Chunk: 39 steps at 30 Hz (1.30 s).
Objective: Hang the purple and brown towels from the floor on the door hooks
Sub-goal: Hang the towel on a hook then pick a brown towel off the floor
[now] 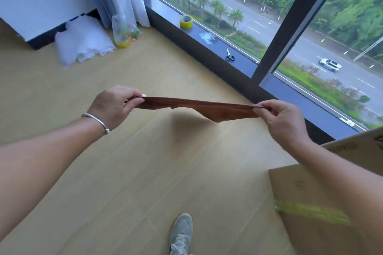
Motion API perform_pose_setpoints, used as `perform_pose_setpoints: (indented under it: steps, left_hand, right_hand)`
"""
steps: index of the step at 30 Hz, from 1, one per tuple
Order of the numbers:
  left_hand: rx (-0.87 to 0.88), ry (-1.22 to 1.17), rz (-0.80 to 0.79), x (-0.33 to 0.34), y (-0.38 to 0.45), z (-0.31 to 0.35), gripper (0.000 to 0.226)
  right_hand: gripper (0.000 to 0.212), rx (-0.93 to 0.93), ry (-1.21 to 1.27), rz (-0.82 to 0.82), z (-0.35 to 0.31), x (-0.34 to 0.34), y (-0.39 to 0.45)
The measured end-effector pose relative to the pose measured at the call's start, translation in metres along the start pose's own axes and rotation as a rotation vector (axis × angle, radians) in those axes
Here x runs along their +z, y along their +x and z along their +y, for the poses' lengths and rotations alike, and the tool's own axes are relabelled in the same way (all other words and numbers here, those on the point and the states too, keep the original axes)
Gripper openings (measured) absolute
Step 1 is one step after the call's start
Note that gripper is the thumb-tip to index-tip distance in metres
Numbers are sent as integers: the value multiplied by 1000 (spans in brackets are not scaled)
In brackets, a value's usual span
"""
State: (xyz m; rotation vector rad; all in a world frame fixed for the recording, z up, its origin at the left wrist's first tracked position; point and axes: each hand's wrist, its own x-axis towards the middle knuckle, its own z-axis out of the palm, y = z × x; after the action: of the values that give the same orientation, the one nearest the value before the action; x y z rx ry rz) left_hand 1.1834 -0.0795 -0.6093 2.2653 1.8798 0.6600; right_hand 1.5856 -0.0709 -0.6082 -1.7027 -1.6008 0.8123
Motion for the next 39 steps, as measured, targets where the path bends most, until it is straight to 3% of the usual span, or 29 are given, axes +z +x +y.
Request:
perform_pose_setpoints:
  steps: [4,7,14,16,18,21,26,32,35,39]
  left_hand:
    - [36,45,-119,13,-88,21,24]
    - [-28,13,-292,36,-155,34,46]
    - [-143,-72,-628,118,-303,34,64]
    - [-176,-70,-706,141,-337,29,55]
    - [-208,-59,-764,166,-364,23,31]
    - [-269,-83,-728,198,-383,10,24]
    - [-252,-91,-623,260,-377,-22,47]
    - [-271,-117,-444,352,-319,-85,17]
    - [-289,-126,-357,402,-277,-122,15]
    - [-298,14,-414,472,-234,-169,16]
  right_hand:
    - [7,57,-103,-140,40,10,-72]
    - [10,72,-201,-267,80,21,-129]
    - [6,160,-391,-495,177,57,-253]
    - [5,191,-414,-538,199,67,-280]
    - [5,229,-429,-561,218,80,-298]
    - [6,274,-467,-576,241,102,-307]
    - [8,279,-448,-453,280,154,-286]
    - [9,289,-280,-219,334,233,-202]
    - [7,338,-217,-115,369,272,-138]
    - [5,331,-243,-58,419,320,-63]
